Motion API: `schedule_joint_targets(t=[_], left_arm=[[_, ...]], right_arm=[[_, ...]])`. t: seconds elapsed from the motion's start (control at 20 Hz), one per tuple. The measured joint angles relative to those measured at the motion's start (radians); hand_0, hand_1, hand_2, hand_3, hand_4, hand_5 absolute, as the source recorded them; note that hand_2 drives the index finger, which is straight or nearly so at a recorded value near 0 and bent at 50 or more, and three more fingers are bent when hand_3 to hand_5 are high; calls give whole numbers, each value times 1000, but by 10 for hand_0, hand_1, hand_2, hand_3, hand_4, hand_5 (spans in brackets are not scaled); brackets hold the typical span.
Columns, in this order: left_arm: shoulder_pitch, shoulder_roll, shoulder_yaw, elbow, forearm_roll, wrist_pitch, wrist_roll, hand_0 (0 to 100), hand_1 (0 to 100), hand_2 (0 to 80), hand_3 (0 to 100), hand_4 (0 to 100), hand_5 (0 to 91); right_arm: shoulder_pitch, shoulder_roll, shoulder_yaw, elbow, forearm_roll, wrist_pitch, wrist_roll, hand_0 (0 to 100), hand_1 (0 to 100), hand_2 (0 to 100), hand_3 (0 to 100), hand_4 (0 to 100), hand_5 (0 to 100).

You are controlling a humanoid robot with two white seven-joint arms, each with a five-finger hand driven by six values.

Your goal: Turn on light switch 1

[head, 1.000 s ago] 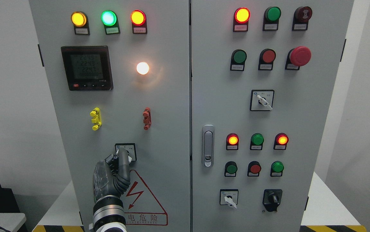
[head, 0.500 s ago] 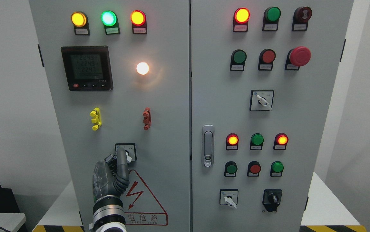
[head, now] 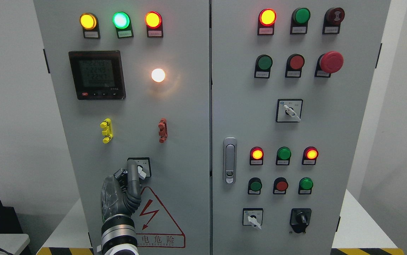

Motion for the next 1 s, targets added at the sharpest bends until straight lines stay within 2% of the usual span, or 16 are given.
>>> schedule_joint_targets(t=[1.0], left_arm=[[3, -1, 1, -4, 1, 6, -10, 254, 123, 451, 828, 881, 876]], right_arm=[[0, 0, 0, 0, 0, 0, 0, 120, 389, 0, 0, 0, 0]])
